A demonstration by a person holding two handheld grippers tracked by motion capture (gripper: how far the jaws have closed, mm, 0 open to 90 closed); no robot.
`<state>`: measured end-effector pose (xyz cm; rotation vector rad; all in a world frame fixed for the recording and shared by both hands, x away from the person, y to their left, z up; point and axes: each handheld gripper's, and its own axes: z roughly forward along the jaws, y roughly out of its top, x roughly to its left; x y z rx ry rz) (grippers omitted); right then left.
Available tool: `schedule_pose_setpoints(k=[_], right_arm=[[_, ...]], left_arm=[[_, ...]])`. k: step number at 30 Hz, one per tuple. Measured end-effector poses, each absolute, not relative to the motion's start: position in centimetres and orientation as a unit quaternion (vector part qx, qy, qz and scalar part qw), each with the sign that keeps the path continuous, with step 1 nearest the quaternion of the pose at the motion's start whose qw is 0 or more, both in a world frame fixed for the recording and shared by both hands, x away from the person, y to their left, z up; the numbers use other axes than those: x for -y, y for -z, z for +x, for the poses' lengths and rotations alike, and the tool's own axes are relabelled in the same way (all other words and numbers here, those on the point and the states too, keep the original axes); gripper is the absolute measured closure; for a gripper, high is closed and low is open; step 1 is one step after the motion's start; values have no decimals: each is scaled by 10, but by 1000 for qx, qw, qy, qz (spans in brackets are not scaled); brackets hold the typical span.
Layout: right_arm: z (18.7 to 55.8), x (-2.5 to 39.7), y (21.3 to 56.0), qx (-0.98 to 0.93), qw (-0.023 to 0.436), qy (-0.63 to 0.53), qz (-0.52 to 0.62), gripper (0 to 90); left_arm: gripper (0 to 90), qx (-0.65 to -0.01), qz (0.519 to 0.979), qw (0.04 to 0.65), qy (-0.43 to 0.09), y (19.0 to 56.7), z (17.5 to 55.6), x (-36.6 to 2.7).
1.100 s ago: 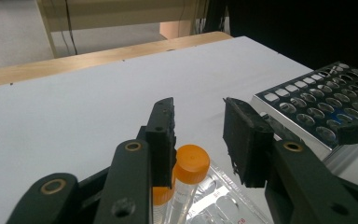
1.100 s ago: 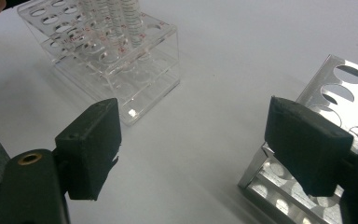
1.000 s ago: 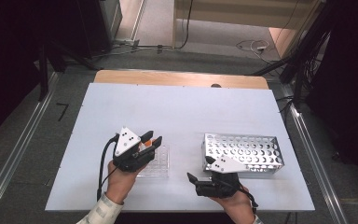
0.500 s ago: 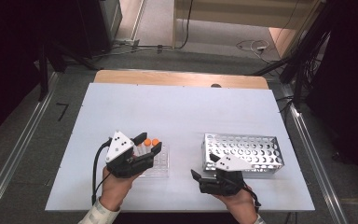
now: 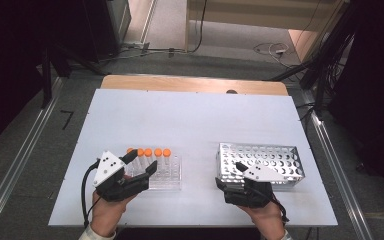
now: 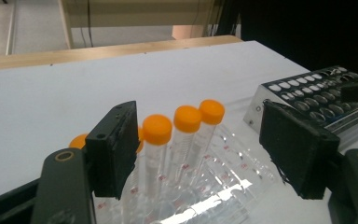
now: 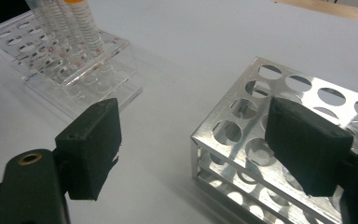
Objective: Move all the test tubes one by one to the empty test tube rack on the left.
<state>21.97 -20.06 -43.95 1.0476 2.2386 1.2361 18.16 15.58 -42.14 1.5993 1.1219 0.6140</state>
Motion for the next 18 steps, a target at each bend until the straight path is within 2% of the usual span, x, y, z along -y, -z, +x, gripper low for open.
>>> schedule_pose_setpoints(k=[18], right_arm=[[218, 231, 439, -780, 204, -438, 397, 173]], left_arm=[[270, -491, 654, 509, -269, 431, 165, -184]])
